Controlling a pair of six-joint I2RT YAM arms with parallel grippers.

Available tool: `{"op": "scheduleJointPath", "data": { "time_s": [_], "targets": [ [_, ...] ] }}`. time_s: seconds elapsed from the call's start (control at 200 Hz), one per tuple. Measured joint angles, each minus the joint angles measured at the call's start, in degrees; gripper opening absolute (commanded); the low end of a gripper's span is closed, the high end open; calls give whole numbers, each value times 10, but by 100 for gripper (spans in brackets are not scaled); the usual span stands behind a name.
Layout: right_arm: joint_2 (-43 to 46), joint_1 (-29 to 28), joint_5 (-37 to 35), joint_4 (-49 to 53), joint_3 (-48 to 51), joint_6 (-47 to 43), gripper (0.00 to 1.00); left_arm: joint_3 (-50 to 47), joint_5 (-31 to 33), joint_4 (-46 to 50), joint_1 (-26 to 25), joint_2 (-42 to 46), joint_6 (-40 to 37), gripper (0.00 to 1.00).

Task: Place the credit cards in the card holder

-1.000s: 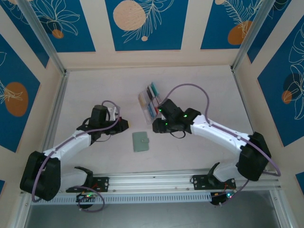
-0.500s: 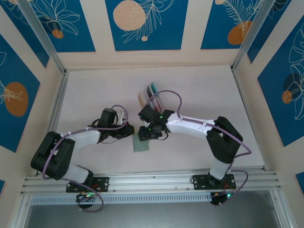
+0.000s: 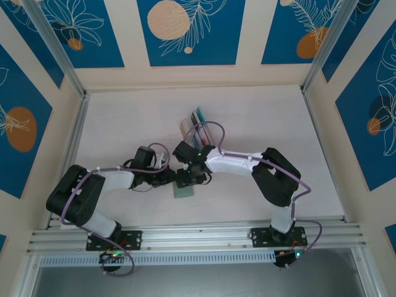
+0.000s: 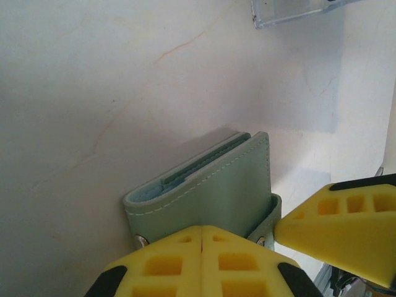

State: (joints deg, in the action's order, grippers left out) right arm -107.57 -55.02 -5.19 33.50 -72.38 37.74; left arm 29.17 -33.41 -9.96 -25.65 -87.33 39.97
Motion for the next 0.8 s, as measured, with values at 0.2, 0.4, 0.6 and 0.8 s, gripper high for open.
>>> {"op": "scheduleJointPath", "data": {
  "time_s": [0.2, 0.4, 0.6, 0.8],
  "targets": [
    [-16, -14, -37, 11, -10, 2, 49, -1, 5, -4, -4, -2, -7, 0],
    [-29, -37, -103, 30, -24, 16, 40, -6, 4, -17, -4, -6, -11, 0],
    [-31, -47, -142, 39, -27, 31, 8, -12, 4, -31, -5, -7, -11, 0],
    [-10, -45, -139, 30, -11, 38, 0, -12, 3, -40, -6, -13, -11, 0]
  ]
}}
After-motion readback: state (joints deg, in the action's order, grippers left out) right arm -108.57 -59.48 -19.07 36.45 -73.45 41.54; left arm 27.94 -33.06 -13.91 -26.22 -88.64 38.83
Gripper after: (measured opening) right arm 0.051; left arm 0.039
